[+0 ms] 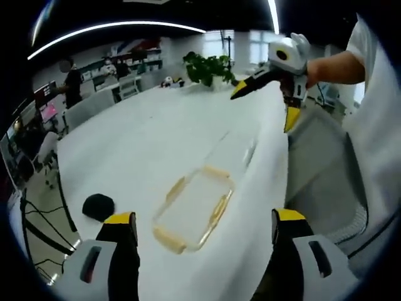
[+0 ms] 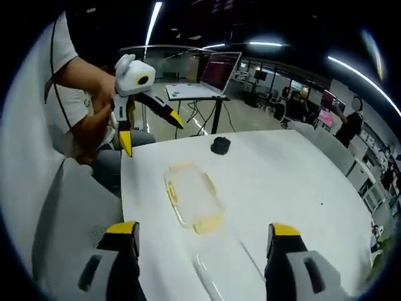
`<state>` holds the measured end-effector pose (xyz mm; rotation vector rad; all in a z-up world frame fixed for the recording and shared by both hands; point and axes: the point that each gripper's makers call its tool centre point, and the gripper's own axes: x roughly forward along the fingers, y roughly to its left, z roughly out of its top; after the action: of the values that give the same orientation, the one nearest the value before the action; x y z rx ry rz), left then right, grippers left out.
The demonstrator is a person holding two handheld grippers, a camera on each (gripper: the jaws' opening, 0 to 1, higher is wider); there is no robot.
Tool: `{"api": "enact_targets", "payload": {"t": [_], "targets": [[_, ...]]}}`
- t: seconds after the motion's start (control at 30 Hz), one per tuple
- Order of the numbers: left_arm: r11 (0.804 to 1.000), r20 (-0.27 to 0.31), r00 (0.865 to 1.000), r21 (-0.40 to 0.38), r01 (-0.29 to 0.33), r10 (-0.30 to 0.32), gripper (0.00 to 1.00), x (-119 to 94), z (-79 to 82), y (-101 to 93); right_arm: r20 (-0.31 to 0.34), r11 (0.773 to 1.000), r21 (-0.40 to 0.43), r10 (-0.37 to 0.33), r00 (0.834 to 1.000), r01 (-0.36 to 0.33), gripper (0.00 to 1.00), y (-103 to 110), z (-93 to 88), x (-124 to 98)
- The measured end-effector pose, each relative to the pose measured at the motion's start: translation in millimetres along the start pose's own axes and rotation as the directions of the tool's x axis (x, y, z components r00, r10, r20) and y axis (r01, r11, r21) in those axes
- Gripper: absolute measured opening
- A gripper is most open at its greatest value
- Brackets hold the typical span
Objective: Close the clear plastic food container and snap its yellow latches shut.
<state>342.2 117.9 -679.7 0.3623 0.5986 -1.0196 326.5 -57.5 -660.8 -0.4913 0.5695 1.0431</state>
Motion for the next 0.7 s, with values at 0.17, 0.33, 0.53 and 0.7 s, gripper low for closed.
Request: {"api": "enact_targets", "payload": {"t": [0.17, 0.33, 0.53, 0.7], "targets": [[0.999, -0.023, 1.0, 0.035, 0.019, -0.018, 0.83, 3.8, -7.3, 8.9, -0.009, 0.999, -0.041, 0.015, 1.0, -0.016, 0.79, -0.1, 4.0, 13.9], [0.997, -0.031, 0.999, 0.06, 0.039, -0.037, 0.8, 8.7, -12.7, 17.4, -0.032, 0.997, -0.069, 0.031, 0.999, -0.033, 0.76, 0.6, 6.4, 27.1], [0.992, -0.054, 0.996, 0.1, 0.08, -0.074, 0.8, 13.2, -20.2, 23.4, -0.06, 0.993, -0.107, 0.038, 0.997, -0.044, 0.73, -2.3, 4.9, 40.3], [0.974, -0.082, 0.987, 0.168, 0.151, -0.139, 0.79, 17.4, -28.8, 22.8, -0.092, 0.988, -0.129, 0.068, 0.993, -0.08, 0.68, -3.3, 3.1, 53.8]]}}
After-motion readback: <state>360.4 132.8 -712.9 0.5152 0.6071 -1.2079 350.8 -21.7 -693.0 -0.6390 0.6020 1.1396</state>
